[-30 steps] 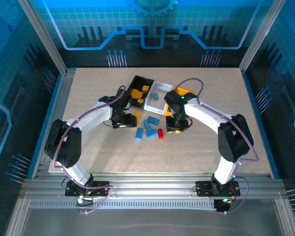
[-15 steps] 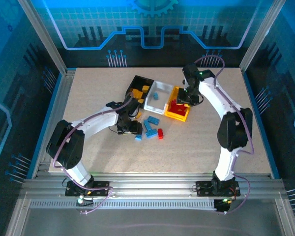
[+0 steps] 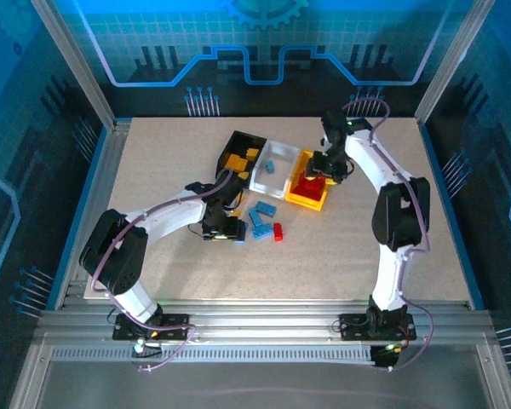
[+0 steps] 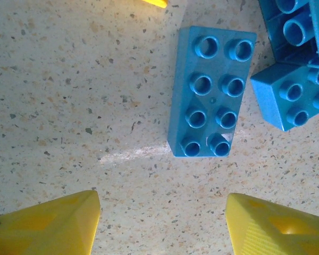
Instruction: Sort the legos into containers by color
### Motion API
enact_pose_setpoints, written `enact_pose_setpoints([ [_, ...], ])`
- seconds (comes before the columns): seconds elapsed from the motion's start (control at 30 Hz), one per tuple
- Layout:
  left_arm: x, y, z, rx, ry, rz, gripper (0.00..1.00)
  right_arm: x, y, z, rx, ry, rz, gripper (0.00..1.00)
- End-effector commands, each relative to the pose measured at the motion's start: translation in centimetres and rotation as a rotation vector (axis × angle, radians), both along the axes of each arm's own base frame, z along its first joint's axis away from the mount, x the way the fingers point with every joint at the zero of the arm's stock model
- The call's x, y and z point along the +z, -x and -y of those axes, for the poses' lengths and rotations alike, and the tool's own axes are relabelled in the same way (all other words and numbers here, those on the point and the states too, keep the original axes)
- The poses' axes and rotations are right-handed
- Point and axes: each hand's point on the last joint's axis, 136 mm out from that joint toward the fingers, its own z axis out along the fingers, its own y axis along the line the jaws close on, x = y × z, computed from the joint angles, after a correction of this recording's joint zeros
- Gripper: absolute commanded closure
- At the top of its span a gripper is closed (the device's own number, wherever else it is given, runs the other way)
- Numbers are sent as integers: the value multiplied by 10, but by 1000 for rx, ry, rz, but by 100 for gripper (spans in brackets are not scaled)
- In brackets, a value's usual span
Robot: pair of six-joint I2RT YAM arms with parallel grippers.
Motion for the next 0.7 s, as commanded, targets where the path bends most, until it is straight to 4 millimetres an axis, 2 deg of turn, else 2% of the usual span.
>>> enact_pose_setpoints([
  [0.0, -2, 3, -1, -1, -12, -2, 35, 17, 40, -10, -3, -59, 8, 43],
  [0.17, -6, -3, 8, -22, -7, -7, 35, -5, 92, -21, 29, -54, -53, 42],
  [0.27, -7, -10, 17, -44, -7, -3, 35, -17, 108, -22, 37, -52, -82, 42],
  [0.53, -21, -24, 24, -72, -49, -10, 36, -20, 113, -29, 66, -51, -91, 43],
  [0.67, -35, -26, 20, -90, -91, -36, 37, -25, 120, -45, 107, -58, -111, 44],
])
